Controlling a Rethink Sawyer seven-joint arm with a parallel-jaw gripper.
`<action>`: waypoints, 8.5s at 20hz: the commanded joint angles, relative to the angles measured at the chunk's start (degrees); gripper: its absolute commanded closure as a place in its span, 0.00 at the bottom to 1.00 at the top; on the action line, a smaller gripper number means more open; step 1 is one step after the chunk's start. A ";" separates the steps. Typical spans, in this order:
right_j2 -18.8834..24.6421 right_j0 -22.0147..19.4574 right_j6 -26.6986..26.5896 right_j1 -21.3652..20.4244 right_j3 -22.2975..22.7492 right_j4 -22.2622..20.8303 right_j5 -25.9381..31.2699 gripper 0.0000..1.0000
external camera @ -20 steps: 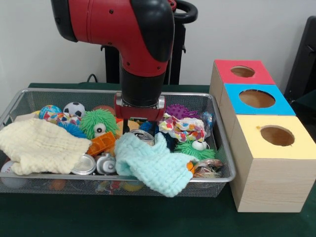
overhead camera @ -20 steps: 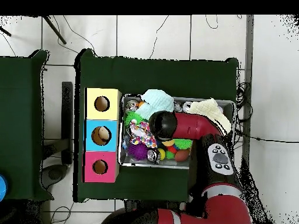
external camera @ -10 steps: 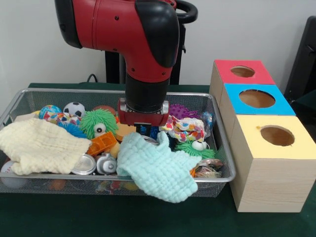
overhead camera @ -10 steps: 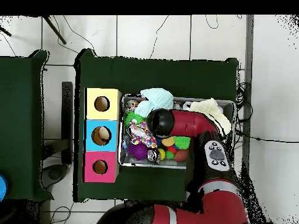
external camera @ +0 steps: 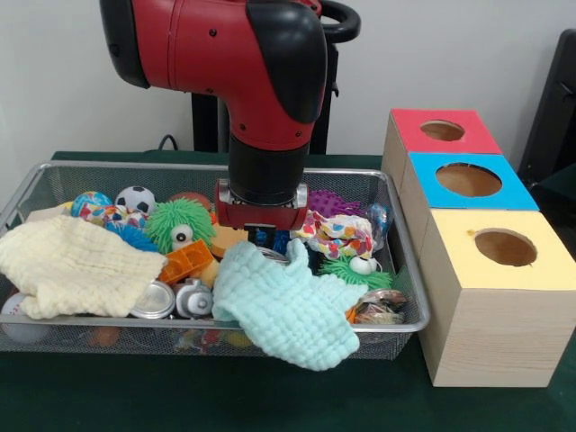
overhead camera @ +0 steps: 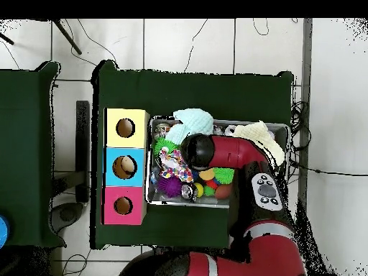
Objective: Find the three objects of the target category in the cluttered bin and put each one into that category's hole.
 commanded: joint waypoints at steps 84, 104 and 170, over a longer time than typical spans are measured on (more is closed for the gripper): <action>3.78 -2.60 1.78 3.60 -3.27 0.86 -1.45 0.00; 4.32 -2.26 2.72 4.24 -4.43 0.61 -2.26 1.00; 2.36 -3.66 6.35 -4.62 14.45 -1.04 -11.02 1.00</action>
